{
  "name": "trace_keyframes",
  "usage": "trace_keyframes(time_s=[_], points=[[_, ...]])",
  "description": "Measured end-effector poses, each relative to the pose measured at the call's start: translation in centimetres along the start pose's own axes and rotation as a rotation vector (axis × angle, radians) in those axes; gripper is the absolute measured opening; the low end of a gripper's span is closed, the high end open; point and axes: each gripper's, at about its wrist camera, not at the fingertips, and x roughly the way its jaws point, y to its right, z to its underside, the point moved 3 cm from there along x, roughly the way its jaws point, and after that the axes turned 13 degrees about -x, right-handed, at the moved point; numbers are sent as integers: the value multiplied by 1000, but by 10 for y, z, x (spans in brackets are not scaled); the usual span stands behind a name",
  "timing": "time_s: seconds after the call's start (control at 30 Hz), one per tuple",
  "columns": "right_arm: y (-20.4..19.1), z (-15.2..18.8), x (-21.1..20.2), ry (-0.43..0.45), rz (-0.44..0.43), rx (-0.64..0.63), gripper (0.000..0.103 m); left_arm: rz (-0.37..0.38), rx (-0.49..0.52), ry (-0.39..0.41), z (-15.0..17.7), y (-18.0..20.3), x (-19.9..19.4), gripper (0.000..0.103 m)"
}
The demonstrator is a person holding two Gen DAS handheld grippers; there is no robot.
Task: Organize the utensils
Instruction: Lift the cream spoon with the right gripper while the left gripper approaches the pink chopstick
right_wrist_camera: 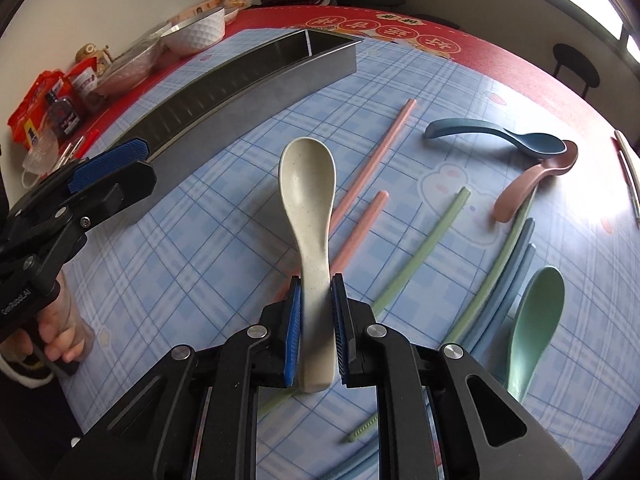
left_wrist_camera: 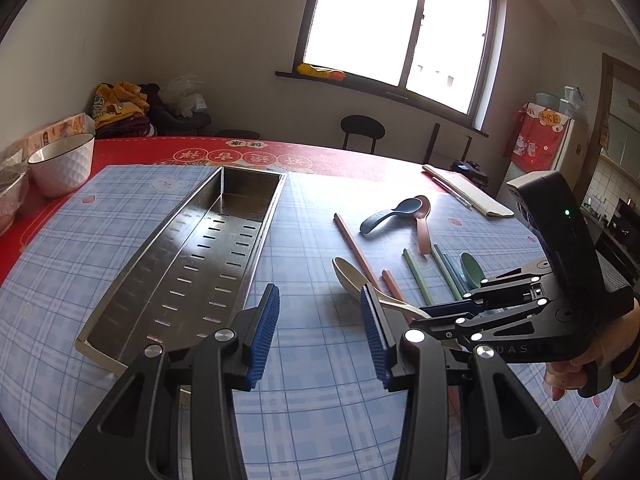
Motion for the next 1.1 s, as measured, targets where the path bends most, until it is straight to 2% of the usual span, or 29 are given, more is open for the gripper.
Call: trace_keyframes(time_s=[0.27,0.37,0.5,0.6,0.7,0.8,0.87,0.93,1.03,1.1], points=[[2,7,-2,85,-6,106,14,-11,14,8,2,1,-1,41],[9,13,-13,173,-13,168,14,-17,17,7,2,2,0,41],[22,20,-38,313,66,200,14,-37,16,-6,2,2,3,41],[39,25,-51,410,94,262,15,-58,25,-12,2,3,6,41],[55,27,-62,475,154,293,15,-82,43,-25,4,6,9,41],[63,31,-74,532,195,274,15,-96,55,-74,7,10,16,41],[64,35,-83,565,221,249,15,-99,62,-81,4,14,16,41],[71,45,-86,586,205,276,15,-72,45,-102,-2,18,17,41],[81,55,-82,557,215,343,15,-59,45,-131,-10,28,24,41],[82,57,-85,579,219,357,15,-55,52,-159,-11,37,33,41]])
